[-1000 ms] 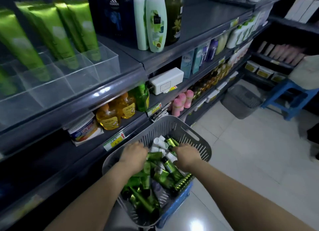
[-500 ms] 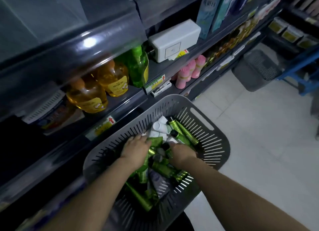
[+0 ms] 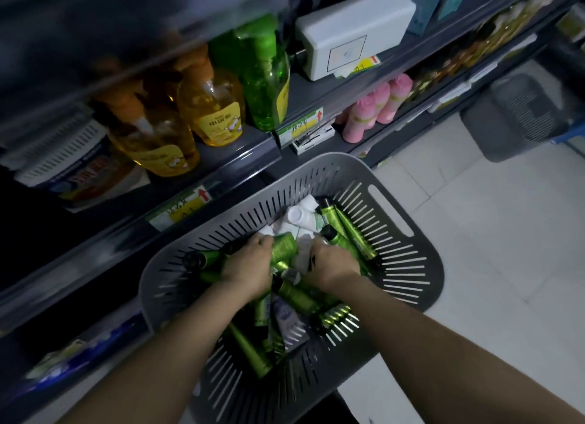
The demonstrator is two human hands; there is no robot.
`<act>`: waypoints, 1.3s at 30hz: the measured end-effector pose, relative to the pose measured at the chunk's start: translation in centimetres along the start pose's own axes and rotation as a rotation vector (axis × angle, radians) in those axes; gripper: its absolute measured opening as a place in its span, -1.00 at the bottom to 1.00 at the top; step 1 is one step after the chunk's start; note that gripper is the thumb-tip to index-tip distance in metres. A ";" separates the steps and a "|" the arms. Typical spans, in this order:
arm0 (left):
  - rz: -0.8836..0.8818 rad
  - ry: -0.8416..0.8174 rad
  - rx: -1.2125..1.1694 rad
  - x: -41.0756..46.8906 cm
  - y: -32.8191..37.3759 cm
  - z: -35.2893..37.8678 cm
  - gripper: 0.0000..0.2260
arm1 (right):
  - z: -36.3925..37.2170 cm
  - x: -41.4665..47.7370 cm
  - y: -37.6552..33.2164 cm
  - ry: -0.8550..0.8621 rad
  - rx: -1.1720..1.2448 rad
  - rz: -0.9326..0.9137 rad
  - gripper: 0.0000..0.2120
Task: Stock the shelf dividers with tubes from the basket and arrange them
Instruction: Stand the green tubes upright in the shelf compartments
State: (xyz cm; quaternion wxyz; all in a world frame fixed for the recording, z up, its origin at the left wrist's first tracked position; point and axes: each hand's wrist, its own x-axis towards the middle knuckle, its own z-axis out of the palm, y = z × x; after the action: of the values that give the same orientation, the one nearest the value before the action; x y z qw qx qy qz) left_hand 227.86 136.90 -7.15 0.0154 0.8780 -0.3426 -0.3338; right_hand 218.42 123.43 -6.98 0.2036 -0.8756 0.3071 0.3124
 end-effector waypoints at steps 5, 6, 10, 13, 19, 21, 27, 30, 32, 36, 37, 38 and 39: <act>-0.196 0.004 -0.511 -1.2 -0.9 -2.1 -0.67 | -4.2 0.6 1.9 -0.247 0.479 0.192 -0.89; -0.217 0.009 -0.584 -1.6 -0.9 -2.6 -0.67 | -4.9 0.4 2.1 -0.294 0.612 0.227 -0.92; -0.294 0.088 -0.861 -3.9 -0.4 -4.5 -0.52 | -6.6 -1.6 2.2 -0.455 0.872 0.256 -0.96; -0.276 0.134 -0.988 -6.0 -0.4 -5.8 -0.52 | -6.9 -2.8 2.4 -0.522 1.058 0.246 -0.85; -0.277 0.290 -1.185 -11.6 -0.3 -9.0 -0.77 | -9.0 -5.3 0.4 -0.763 1.101 -0.085 -0.74; -0.276 0.385 -1.260 -13.6 -0.4 -10.0 -0.91 | -9.1 -5.8 -1.1 -0.786 1.038 -0.139 -0.68; -0.323 0.575 -1.304 -19.9 -2.8 -12.0 -0.91 | -9.6 -9.7 -7.2 -0.401 0.739 -0.313 -0.58; -0.302 0.658 -1.336 -22.7 -4.0 -12.5 -0.93 | -10.1 -12.2 -10.1 -0.394 0.725 -0.471 -0.61; -0.300 0.694 -1.349 -24.7 -4.8 -13.0 -0.94 | -10.5 -13.6 -12.2 -0.439 0.781 -0.530 -0.71; -0.275 0.772 -1.325 -28.7 -6.9 -14.1 -0.98 | -11.0 -16.3 -16.2 -0.510 0.933 -0.621 -0.83; -0.256 0.787 -1.310 -29.8 -7.5 -14.3 -0.98 | -11.1 -17.1 -17.3 -0.508 0.950 -0.642 -0.84; -0.236 0.800 -1.298 -30.8 -8.2 -14.4 -0.98 | -11.1 -18.1 -18.4 -0.497 0.956 -0.659 -0.85; -0.221 0.816 -1.290 -31.8 -8.8 -14.5 -0.97 | -11.0 -19.0 -19.5 -0.485 0.956 -0.680 -0.88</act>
State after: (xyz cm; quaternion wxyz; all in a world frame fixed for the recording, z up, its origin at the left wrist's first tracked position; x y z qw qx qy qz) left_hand 224.44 160.24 20.15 0.6160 0.7779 0.0422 -0.1168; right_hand 224.29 139.46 16.93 0.7238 -0.6408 0.0628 0.2481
